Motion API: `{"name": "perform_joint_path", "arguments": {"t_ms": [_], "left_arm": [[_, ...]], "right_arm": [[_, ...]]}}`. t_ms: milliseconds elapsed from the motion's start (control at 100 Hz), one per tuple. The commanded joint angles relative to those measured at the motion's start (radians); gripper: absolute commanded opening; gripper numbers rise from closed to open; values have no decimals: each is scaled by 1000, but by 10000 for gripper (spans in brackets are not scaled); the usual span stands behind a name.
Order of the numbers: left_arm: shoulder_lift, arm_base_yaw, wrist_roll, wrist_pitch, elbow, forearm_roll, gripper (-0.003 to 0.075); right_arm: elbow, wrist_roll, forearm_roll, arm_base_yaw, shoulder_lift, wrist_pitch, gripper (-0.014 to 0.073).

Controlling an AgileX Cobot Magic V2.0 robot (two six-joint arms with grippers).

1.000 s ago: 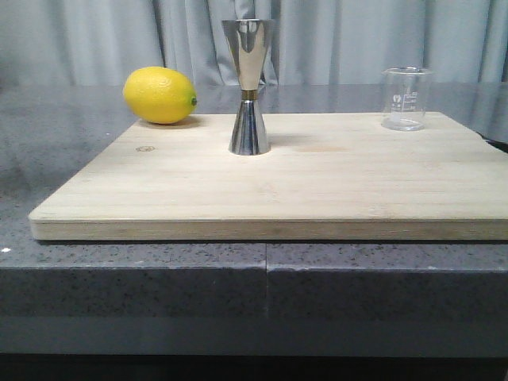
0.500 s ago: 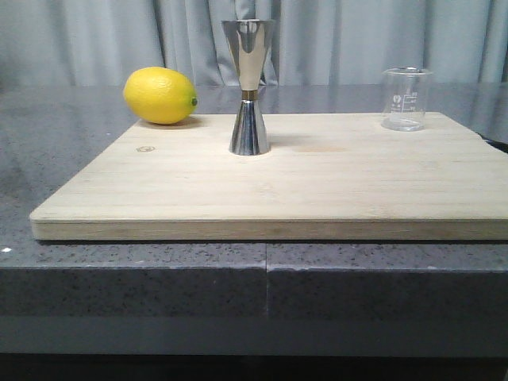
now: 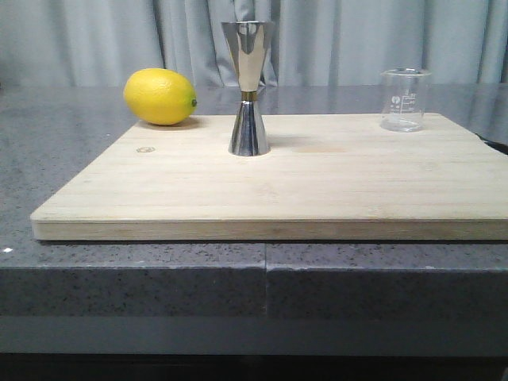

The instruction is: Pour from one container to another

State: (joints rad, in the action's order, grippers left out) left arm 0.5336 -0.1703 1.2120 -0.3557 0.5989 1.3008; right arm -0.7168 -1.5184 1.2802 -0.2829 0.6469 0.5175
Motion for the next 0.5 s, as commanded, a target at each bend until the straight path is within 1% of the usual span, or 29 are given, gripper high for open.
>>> {"name": "perform_joint_path", "arguments": {"t_ms": [0, 90, 140, 320, 490], "left_arm": [[-64, -5, 21, 1, -65, -39, 482], [-136, -5, 23, -1, -146, -39, 482], [-182, -5, 46, -5, -186, -39, 482], [-314, -5, 89, -23, -289, -39, 482], [-378, -5, 94, -23, -394, -39, 482]], "right_arm": [[3, -125, 50, 0, -46, -14, 504], [61, -143, 50, 0, -127, -22, 504], [105, -143, 50, 0, -193, -33, 504], [269, -143, 68, 0, -413, -87, 504], [416, -143, 89, 0, -577, -133, 504]]}}
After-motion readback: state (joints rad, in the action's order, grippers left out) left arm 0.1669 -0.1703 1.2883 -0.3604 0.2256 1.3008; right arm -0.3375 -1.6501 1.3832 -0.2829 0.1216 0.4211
